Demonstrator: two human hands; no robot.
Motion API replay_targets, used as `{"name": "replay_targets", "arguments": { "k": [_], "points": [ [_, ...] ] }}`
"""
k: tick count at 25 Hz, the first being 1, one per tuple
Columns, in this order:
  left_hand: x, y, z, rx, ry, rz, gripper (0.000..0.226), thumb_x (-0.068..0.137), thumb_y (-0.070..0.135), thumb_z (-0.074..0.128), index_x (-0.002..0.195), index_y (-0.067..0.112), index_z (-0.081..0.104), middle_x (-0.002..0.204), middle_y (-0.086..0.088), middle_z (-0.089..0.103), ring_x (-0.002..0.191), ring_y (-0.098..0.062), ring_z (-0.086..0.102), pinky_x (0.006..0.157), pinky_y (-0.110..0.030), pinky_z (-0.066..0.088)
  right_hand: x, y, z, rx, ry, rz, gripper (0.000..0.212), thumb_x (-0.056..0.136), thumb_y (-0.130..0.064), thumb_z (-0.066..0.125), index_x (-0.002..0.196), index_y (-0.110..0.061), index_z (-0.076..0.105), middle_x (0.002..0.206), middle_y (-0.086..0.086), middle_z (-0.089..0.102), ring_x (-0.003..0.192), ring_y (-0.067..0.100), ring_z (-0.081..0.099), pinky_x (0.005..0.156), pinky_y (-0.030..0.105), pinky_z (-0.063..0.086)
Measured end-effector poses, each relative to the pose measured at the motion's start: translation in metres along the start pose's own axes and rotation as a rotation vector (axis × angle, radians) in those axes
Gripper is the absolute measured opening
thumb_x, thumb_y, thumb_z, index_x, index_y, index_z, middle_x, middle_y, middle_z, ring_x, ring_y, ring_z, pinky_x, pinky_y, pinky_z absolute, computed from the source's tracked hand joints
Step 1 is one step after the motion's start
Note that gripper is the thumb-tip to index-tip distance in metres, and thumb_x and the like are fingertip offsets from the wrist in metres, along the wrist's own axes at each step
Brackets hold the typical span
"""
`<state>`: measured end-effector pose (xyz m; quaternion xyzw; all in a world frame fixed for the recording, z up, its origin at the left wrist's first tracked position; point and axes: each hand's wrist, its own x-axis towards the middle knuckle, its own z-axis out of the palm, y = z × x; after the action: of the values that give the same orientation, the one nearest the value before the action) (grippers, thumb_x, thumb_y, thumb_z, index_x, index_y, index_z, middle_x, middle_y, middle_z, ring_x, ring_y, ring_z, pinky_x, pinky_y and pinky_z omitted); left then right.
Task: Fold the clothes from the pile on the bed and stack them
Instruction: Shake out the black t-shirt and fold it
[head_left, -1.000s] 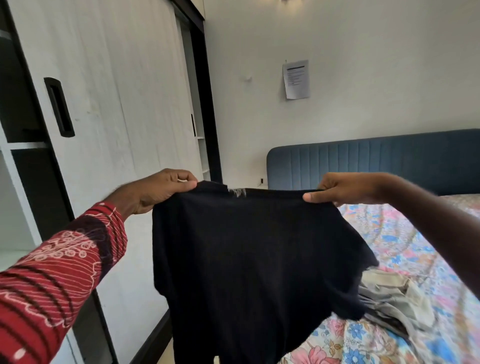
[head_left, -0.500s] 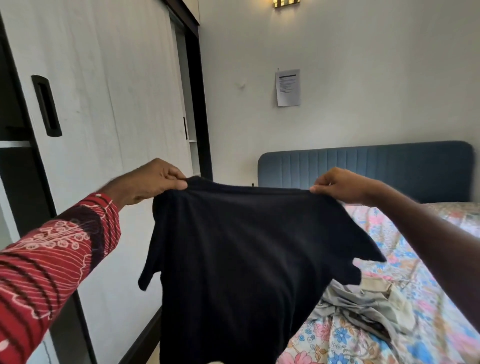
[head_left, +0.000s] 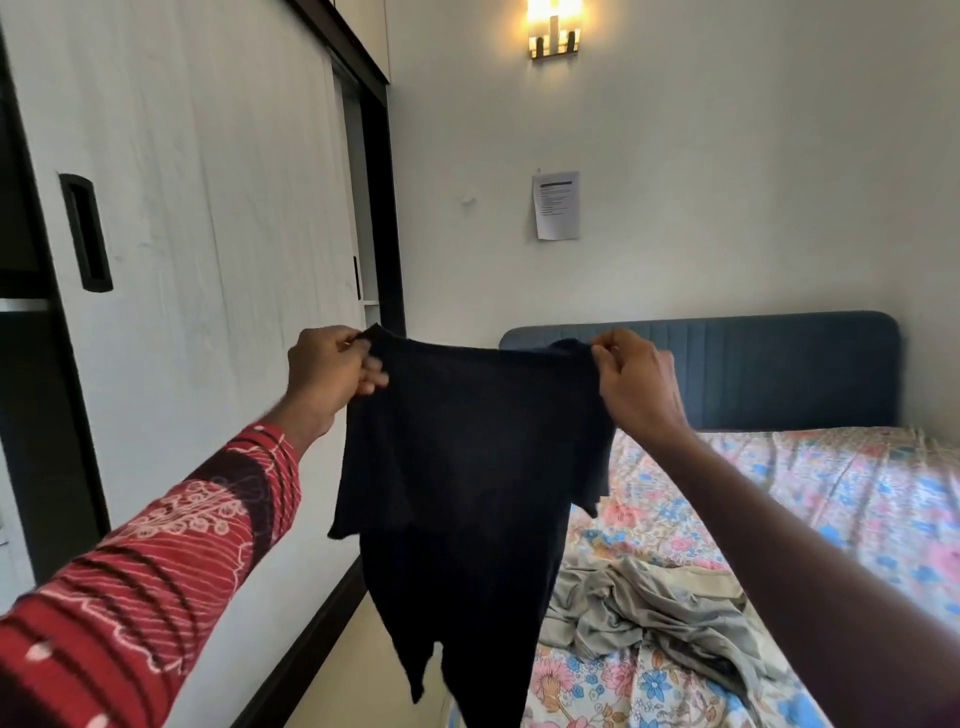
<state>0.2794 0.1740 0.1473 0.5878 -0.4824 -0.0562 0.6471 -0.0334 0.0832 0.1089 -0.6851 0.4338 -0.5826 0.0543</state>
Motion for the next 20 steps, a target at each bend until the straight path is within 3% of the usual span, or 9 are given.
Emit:
{"name": "replay_targets", "arguments": {
  "k": [2, 4, 6, 8, 11, 14, 18, 20],
  "points": [
    [-0.008, 0.004, -0.002, 0.077, -0.078, 0.193, 0.036, 0.104, 0.013, 0.056, 0.139, 0.018, 0.061, 0.124, -0.003, 0.070, 0.109, -0.012, 0.069, 0.089, -0.020, 0.053, -0.015, -0.001, -0.005, -0.086, 0.000, -0.159, 0.042, 0.104, -0.019, 0.053, 0.146, -0.015, 0.053, 0.134, 0.012, 0.067, 0.121, 0.032, 0.062, 0.101, 0.043, 0.051],
    [-0.015, 0.002, -0.001, 0.315, -0.175, 0.357, 0.068, 0.103, 0.024, 0.059, 0.161, 0.032, 0.024, 0.154, 0.000, 0.046, 0.141, -0.016, 0.044, 0.114, -0.029, 0.035, -0.024, -0.006, -0.005, -0.190, 0.010, -0.248, 0.071, 0.101, -0.021, 0.054, 0.164, -0.019, 0.021, 0.153, 0.012, 0.049, 0.137, 0.031, 0.048, 0.113, 0.052, 0.041],
    [-0.021, 0.009, 0.002, 0.595, -0.171, 0.512, 0.094, 0.100, 0.037, 0.061, 0.161, 0.037, -0.011, 0.168, -0.003, 0.023, 0.154, -0.022, 0.023, 0.126, -0.043, 0.014, -0.022, -0.015, -0.011, -0.284, 0.102, -0.266, 0.086, 0.098, -0.024, 0.055, 0.166, -0.020, 0.003, 0.154, 0.013, 0.044, 0.140, 0.032, 0.043, 0.116, 0.057, 0.034],
    [-0.029, 0.024, 0.005, 0.728, -0.067, 0.644, 0.102, 0.097, 0.044, 0.060, 0.158, 0.035, -0.021, 0.169, -0.007, 0.021, 0.155, -0.024, 0.019, 0.127, -0.051, 0.004, -0.015, -0.032, -0.027, -0.305, 0.203, -0.264, 0.088, 0.097, -0.026, 0.055, 0.165, -0.019, 0.001, 0.153, 0.014, 0.044, 0.140, 0.034, 0.043, 0.116, 0.058, 0.032],
    [-0.040, 0.058, 0.001, 0.635, 0.173, 0.801, 0.094, 0.096, 0.038, 0.061, 0.163, 0.025, -0.003, 0.155, -0.012, 0.044, 0.144, -0.028, 0.040, 0.122, -0.052, 0.020, -0.009, -0.056, -0.067, -0.326, 0.320, -0.325, 0.084, 0.096, -0.024, 0.055, 0.165, -0.015, 0.008, 0.148, 0.015, 0.049, 0.137, 0.034, 0.046, 0.115, 0.059, 0.032],
    [-0.054, 0.087, -0.007, 0.544, 0.388, 0.935, 0.078, 0.093, 0.032, 0.056, 0.162, 0.017, 0.023, 0.131, -0.011, 0.062, 0.119, -0.028, 0.058, 0.106, -0.046, 0.037, -0.014, -0.071, -0.112, -0.367, 0.425, -0.397, 0.082, 0.092, -0.021, 0.055, 0.164, -0.012, 0.016, 0.143, 0.018, 0.054, 0.130, 0.035, 0.053, 0.115, 0.062, 0.032],
    [-0.076, 0.119, -0.006, 0.470, 0.468, 1.014, 0.066, 0.090, 0.028, 0.058, 0.153, 0.014, 0.045, 0.097, -0.009, 0.071, 0.078, -0.028, 0.065, 0.083, -0.043, 0.048, -0.025, -0.079, -0.154, -0.351, 0.499, -0.432, 0.079, 0.088, -0.021, 0.055, 0.161, -0.007, 0.028, 0.139, 0.018, 0.058, 0.128, 0.035, 0.053, 0.116, 0.065, 0.029],
    [-0.079, 0.130, -0.004, 0.399, 0.466, 0.969, 0.061, 0.089, 0.028, 0.059, 0.149, 0.016, 0.051, 0.077, -0.010, 0.068, 0.060, -0.031, 0.061, 0.072, -0.042, 0.052, -0.025, -0.080, -0.168, -0.368, 0.485, -0.445, 0.076, 0.089, -0.021, 0.056, 0.160, -0.008, 0.032, 0.138, 0.018, 0.059, 0.125, 0.036, 0.056, 0.117, 0.066, 0.027]
  ]
}}
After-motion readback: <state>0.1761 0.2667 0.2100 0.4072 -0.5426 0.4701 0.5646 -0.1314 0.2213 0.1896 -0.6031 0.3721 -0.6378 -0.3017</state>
